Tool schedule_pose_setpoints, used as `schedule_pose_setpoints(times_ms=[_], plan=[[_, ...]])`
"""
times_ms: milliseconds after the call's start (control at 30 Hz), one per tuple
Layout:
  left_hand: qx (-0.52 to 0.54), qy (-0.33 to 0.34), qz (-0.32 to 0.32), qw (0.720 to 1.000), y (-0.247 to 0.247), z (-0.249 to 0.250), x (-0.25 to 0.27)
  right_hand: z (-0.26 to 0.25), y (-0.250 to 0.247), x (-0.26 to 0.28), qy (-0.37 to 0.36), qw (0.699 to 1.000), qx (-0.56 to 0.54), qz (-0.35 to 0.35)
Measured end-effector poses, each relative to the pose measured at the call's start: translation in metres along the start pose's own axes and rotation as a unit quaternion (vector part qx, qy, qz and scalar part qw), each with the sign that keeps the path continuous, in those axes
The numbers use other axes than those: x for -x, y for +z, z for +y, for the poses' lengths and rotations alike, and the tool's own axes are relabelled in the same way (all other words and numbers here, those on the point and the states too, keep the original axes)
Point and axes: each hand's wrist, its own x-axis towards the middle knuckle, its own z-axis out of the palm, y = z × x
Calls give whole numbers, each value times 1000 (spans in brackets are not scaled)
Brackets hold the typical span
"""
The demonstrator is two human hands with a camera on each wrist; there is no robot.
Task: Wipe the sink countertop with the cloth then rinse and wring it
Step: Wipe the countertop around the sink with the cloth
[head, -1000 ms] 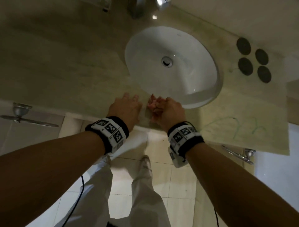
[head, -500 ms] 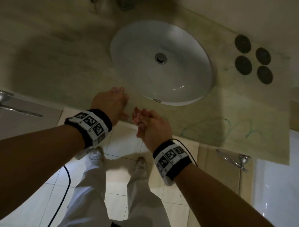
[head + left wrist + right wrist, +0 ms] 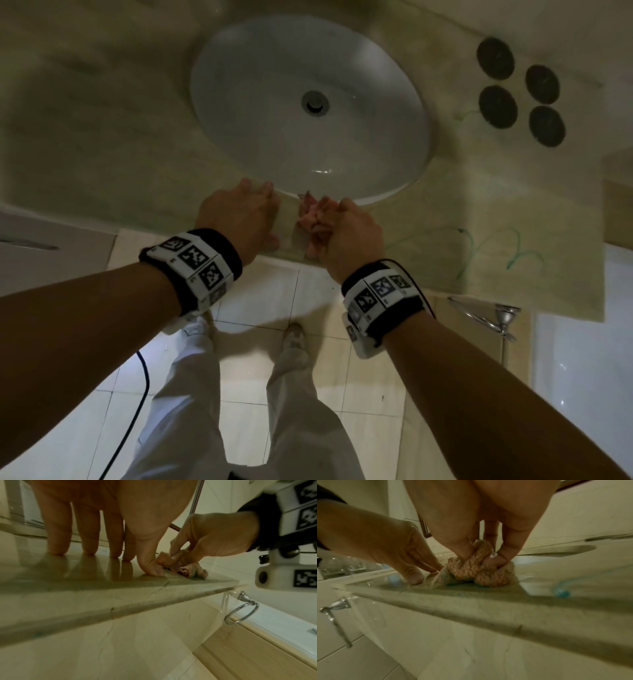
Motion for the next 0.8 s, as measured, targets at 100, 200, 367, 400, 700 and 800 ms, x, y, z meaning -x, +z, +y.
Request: schedule_pose_setpoints(times_ms=[100, 200, 367, 400, 700, 800], plan=[[9, 13, -4, 1000, 5, 0, -2, 5, 6, 22, -4, 999, -29, -15], [8, 22, -13, 1000, 6, 2, -4, 12, 4, 43, -6, 999, -44, -17], [-8, 32, -4, 999, 4, 6, 0, 20, -1, 41, 25, 998, -60, -21], [-7, 30, -5, 1000, 4, 6, 0, 24, -3, 37, 39, 997, -64, -21], [-26, 103, 7, 994, 12, 69, 1, 57, -14, 15, 108, 991, -64, 40], [-20, 117, 27, 993, 16, 93, 2, 56, -6, 42, 74, 992, -95, 32]])
